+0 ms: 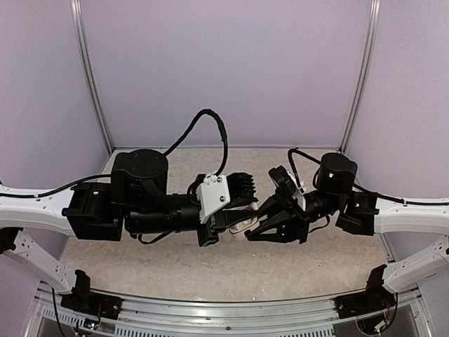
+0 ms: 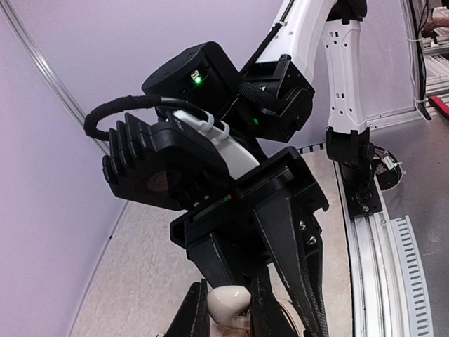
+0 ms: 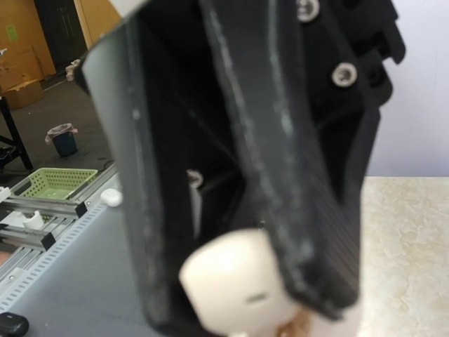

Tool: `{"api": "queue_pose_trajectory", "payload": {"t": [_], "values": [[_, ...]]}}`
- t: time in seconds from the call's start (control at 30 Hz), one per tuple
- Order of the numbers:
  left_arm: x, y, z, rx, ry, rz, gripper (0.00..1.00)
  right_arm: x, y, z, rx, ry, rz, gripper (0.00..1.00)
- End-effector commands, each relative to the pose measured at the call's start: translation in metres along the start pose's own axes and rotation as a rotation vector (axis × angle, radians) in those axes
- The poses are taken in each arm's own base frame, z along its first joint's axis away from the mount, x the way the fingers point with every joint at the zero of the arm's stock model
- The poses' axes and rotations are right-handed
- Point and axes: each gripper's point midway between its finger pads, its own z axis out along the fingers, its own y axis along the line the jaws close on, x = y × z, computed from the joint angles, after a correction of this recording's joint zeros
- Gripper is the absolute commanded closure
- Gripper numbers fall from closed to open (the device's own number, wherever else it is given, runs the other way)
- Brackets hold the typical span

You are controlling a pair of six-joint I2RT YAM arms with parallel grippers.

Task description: Insert the wireless bluetooth earbuds into the charging case

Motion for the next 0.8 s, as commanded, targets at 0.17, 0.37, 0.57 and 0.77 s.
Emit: {"api": "queue_pose_trajectory", "payload": {"t": [0.17,0.37,0.57,0.77], "values": [[0.021,-0.019,0.004,0.07,0.075,-0.003,0.92,-0.038,0.009,-0.004,0.014,-0.08,-0.116,1.0],[0.022,-0.016,0.006,0.05,0.087,-0.002,0.92,-0.039,-0.001,-0.005,0.08,-0.078,-0.122,1.0],[0.016,0.003,0.009,-0.051,0.082,-0.072,0.94,-0.038,-0.017,-0.007,0.17,-0.069,-0.119,1.0],[0.023,0.002,0.015,-0.066,0.094,-0.111,0.94,-0.045,-0.014,-0.013,0.192,-0.097,-0.149,1.0]]}}
